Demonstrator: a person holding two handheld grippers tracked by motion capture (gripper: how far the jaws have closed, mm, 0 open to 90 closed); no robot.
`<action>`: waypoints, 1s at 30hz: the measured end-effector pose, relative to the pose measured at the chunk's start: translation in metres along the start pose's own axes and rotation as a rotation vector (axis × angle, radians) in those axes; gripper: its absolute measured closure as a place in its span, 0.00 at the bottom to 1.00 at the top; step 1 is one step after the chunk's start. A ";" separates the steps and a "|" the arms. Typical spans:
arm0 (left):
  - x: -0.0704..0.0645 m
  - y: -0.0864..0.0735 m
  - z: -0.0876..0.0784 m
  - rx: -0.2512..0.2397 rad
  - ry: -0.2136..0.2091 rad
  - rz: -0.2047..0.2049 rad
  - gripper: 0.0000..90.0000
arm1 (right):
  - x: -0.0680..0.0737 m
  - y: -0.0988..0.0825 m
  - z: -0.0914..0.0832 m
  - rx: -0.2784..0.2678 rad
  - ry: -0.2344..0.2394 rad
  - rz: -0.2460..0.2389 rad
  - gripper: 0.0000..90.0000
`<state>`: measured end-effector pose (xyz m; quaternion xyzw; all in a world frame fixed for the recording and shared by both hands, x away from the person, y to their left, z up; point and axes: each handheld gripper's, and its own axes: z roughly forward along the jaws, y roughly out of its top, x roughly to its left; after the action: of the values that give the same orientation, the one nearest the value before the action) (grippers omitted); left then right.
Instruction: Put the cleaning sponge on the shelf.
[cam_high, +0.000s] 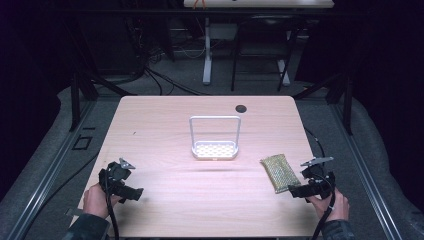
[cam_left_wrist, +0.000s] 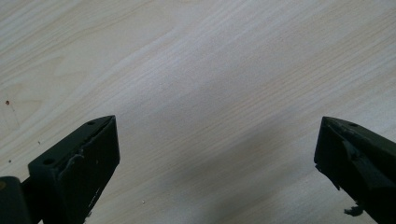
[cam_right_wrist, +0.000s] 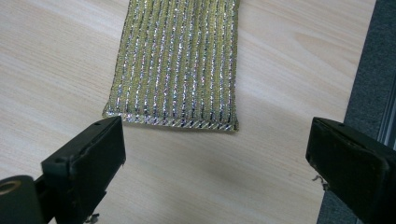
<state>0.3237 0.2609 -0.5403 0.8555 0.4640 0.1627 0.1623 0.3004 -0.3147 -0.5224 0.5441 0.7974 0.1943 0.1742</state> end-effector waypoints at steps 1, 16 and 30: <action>0.000 0.000 0.000 0.000 0.000 0.000 0.00 | 0.000 0.000 0.000 0.000 0.000 0.000 0.04; -0.001 0.001 0.001 0.004 -0.008 0.003 0.00 | 0.003 0.008 0.008 0.012 0.055 -0.017 0.00; -0.001 0.002 0.002 0.005 -0.011 0.004 0.00 | 0.009 0.030 0.038 0.056 0.108 -0.036 0.00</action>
<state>0.3260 0.2589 -0.5414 0.8577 0.4617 0.1573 0.1623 0.3399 -0.2918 -0.5411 0.5230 0.8205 0.1977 0.1192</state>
